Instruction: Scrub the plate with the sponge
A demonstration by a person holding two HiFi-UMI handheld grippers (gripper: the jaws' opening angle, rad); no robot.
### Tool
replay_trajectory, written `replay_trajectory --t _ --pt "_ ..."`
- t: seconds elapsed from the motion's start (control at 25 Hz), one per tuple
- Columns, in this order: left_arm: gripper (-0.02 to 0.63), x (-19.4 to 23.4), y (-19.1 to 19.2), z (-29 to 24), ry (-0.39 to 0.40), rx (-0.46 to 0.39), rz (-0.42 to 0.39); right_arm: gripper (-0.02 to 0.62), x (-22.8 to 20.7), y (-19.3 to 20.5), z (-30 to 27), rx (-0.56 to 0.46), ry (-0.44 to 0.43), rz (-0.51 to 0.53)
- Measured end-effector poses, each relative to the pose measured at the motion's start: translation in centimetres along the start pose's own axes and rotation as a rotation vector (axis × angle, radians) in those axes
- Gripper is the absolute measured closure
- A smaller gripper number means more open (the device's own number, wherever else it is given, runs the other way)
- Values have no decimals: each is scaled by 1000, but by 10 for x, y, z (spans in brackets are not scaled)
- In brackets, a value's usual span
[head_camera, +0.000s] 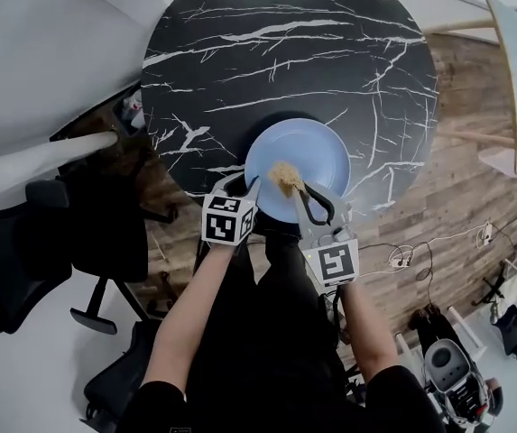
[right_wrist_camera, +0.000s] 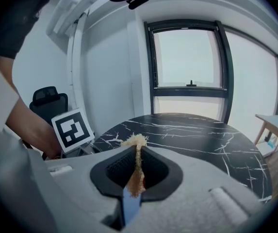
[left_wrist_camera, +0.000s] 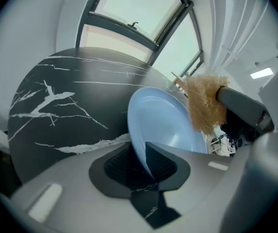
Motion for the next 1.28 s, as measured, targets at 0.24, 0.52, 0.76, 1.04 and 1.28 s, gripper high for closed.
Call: replay_trajectory --t 0.24,0.52,0.76,1.04,1.28 --pt "538 2 -8 -6 52 21 -7 569 9 16 -28 82 -82 60" --pt "516 0 -9 -11 80 65 -84 569 20 48 -55 136 -114 158" --pt "535 0 -8 -13 90 62 -98 569 20 64 -76 204 -135 201" --pt "549 -1 -10 -14 97 77 -115 571 20 78 -92 315 -204 249" --pt "551 2 -9 -14 84 83 -151 572 10 80 -102 311 -141 382"
Point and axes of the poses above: the fingertips, and each gripper's own axes: z backward along the fingers, x to its left, y out of its underside, the point moved 3 cm from there along z, backward along the fingers, and after that the axes turned 7 degrees about -x, right-handed, at the moved point
